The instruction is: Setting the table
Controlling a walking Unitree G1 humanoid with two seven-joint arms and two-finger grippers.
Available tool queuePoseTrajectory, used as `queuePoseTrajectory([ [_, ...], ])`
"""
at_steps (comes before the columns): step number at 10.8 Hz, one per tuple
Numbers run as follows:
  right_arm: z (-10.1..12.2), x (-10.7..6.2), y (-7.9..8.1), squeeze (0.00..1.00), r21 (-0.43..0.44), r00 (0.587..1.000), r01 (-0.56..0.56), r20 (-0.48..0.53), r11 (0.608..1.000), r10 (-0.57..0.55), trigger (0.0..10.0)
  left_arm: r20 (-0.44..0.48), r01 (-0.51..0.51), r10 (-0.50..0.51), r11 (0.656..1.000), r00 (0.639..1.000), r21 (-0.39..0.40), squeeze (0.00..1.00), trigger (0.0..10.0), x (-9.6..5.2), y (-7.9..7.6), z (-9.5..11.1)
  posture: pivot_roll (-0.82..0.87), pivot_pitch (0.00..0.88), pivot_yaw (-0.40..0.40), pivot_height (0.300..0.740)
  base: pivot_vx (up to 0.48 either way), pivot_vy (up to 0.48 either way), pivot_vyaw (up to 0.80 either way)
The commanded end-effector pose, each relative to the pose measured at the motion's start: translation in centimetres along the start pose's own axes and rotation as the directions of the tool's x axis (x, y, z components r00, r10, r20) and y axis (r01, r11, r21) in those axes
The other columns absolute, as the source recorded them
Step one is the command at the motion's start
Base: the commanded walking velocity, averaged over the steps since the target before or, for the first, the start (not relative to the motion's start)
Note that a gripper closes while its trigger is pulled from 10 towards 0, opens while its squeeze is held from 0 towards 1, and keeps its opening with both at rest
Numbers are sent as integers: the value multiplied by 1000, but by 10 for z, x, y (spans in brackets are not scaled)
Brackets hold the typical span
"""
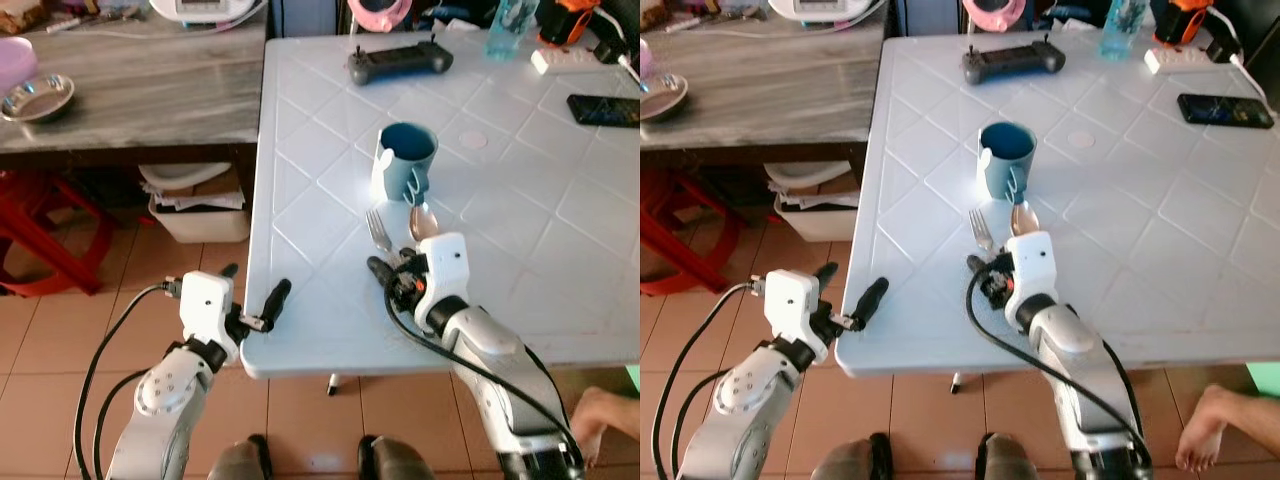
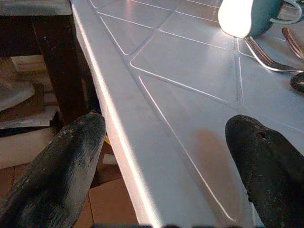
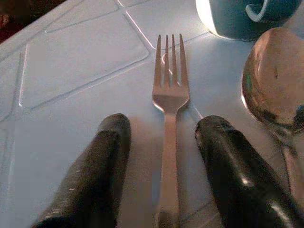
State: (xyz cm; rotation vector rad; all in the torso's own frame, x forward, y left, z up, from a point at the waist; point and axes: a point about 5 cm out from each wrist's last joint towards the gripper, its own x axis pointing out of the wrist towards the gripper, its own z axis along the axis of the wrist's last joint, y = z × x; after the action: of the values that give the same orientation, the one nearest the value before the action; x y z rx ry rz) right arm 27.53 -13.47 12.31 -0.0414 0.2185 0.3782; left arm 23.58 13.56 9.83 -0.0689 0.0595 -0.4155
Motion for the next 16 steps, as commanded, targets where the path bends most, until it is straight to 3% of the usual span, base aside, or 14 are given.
queuePoseTrajectory([
  [1,-12,2,-1,0,5,998,7,-67,1000,-6,0,-22,-3,3,1000,1000,-7,0,10000,-3,1,-5,-19,179,41,740,0,0,0],
  [5,-20,19,2,0,-10,991,-34,-131,999,32,0,-33,-1,0,1000,999,-17,0,10000,-5,-3,-9,-8,174,40,740,0,0,0],
  [10,-41,14,-4,0,95,975,61,-218,994,-39,0,-47,-30,29,999,998,-26,0,10000,-7,-1,-12,-15,178,39,740,0,0,0],
  [12,-28,14,5,0,149,992,68,-115,987,-51,0,-28,-102,104,992,994,77,0,10000,-2,10,-10,-18,175,36,740,0,240,0],
  [14,-10,18,10,0,175,999,51,-8,983,-51,0,6,-228,228,970,974,80,0,10000,1,24,-5,-14,159,40,740,0,480,0],
  [16,-7,22,11,0,192,997,62,34,979,-70,0,20,-327,326,941,945,90,0,10000,2,27,-8,-11,141,41,740,0,480,0],
])
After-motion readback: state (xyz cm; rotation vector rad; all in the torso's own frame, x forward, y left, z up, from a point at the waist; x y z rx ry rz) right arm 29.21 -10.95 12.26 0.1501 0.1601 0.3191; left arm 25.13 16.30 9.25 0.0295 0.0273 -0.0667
